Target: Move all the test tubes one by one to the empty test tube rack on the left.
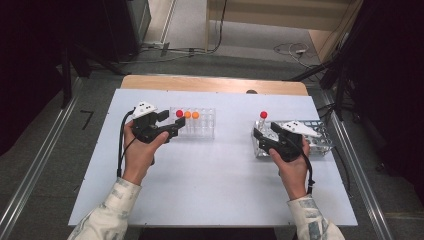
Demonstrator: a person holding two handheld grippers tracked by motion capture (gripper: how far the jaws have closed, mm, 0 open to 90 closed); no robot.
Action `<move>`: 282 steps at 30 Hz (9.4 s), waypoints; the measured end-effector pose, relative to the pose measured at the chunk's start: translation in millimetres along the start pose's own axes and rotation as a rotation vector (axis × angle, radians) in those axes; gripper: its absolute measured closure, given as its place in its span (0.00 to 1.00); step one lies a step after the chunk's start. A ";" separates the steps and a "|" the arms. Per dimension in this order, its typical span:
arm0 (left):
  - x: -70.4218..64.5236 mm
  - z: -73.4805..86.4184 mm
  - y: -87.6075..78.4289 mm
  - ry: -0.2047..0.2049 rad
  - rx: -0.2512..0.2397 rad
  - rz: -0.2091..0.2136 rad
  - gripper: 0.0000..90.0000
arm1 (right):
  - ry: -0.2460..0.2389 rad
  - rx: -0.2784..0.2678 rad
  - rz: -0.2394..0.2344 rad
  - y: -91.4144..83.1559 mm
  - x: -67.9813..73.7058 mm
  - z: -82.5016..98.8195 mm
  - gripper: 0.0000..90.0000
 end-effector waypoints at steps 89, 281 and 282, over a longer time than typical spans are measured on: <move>-35.4 12.6 9.2 0.034 0.032 0.083 0.31 | -0.152 0.049 -0.147 26.1 83.0 -2.4 0.79; 55.3 82.8 -70.9 -0.073 0.012 -0.158 0.27 | -0.063 0.103 -0.080 -40.1 0.7 58.9 0.25; 56.7 84.2 -71.9 -0.074 0.017 -0.163 0.27 | -0.061 0.102 -0.075 -42.1 -2.0 59.9 0.24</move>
Point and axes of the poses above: each handheld gripper's, and its own axes: y roughly forward along the jaws, z roughly out of its underside, x roughly to its left, the point moved 6 cm from there along y, roughly forward along the jaws, and after that the axes turned 1 degree about -x, right-handed, at the moved point
